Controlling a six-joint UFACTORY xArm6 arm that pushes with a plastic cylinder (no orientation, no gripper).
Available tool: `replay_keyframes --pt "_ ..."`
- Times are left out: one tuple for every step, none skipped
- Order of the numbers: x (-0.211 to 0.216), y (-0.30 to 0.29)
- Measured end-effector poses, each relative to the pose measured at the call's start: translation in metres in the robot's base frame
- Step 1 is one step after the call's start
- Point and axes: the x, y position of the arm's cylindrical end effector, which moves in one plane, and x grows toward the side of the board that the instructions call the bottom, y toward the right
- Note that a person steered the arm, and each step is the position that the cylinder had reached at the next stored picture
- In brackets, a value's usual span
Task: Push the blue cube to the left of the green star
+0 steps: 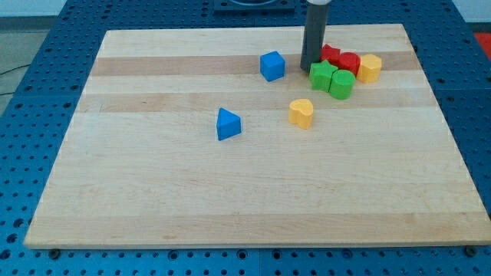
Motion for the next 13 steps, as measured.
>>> replay_keyframes --pt "0.021 0.001" --pt "0.028 0.025" --pt "0.029 0.037" --pt "0.027 0.034" --pt "0.018 0.024" --pt "0.015 0.005" --pt "0.012 -0.003" --pt "0.010 -0.003" --pt "0.009 -0.003" --pt "0.009 -0.003" --pt "0.012 -0.014" --pt "0.005 -0.017" --pt "0.005 0.000"
